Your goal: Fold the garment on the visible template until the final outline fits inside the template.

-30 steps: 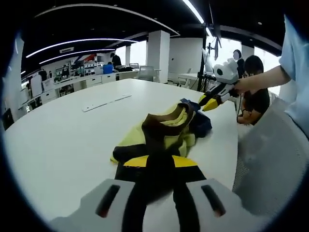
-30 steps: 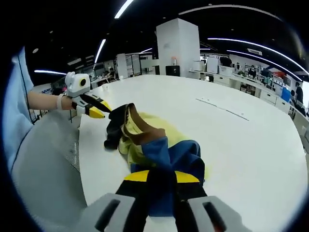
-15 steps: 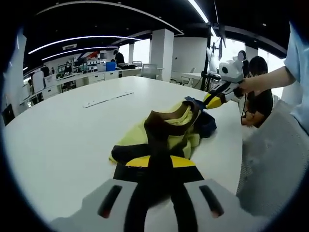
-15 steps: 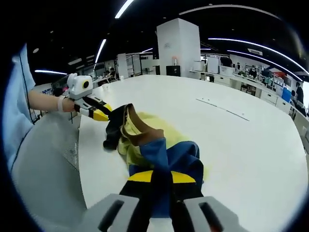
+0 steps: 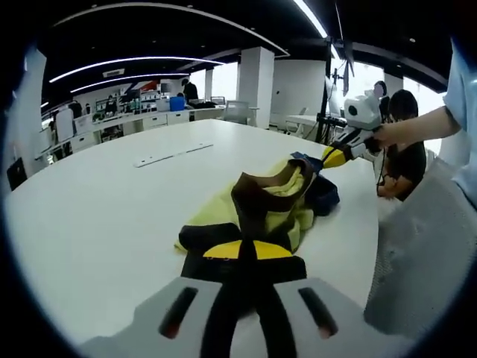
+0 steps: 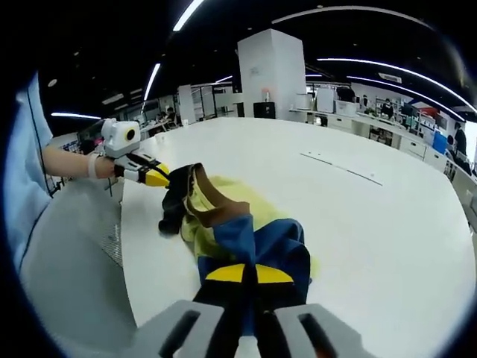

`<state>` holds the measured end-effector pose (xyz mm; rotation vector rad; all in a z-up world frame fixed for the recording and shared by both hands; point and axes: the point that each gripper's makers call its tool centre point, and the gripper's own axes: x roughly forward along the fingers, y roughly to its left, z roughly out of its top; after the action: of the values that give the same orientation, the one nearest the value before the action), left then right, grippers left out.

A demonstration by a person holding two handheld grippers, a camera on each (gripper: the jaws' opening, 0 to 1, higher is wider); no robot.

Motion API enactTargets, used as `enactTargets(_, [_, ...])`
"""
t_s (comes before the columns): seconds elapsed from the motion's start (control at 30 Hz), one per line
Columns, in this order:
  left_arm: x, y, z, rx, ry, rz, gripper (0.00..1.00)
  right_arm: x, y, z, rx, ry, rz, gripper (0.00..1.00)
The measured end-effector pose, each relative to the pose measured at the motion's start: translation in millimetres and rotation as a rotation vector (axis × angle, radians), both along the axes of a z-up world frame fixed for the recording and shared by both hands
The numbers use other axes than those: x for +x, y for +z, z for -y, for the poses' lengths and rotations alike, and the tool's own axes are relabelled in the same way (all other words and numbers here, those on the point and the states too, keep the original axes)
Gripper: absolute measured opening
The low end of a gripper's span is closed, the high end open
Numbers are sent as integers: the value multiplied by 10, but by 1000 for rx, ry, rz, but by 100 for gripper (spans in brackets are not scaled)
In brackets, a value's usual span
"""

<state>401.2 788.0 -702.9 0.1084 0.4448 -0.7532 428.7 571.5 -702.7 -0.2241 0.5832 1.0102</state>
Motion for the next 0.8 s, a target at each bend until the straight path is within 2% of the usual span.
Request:
enactTargets(0.2, [8, 72, -63, -22, 25, 1, 0, 20, 94, 53, 21, -22, 15, 0])
enactTargets(0.43, [44, 230, -124, -67, 49, -1, 0, 45, 331, 40, 67, -48, 49, 0])
enactTargets(0.6, [71, 369, -136, -68, 47, 20, 0, 79, 555, 30, 88, -55, 88, 0])
enactTargets(0.8, [148, 520, -167, -77, 45, 39, 0, 113, 715, 37, 119, -72, 103, 0])
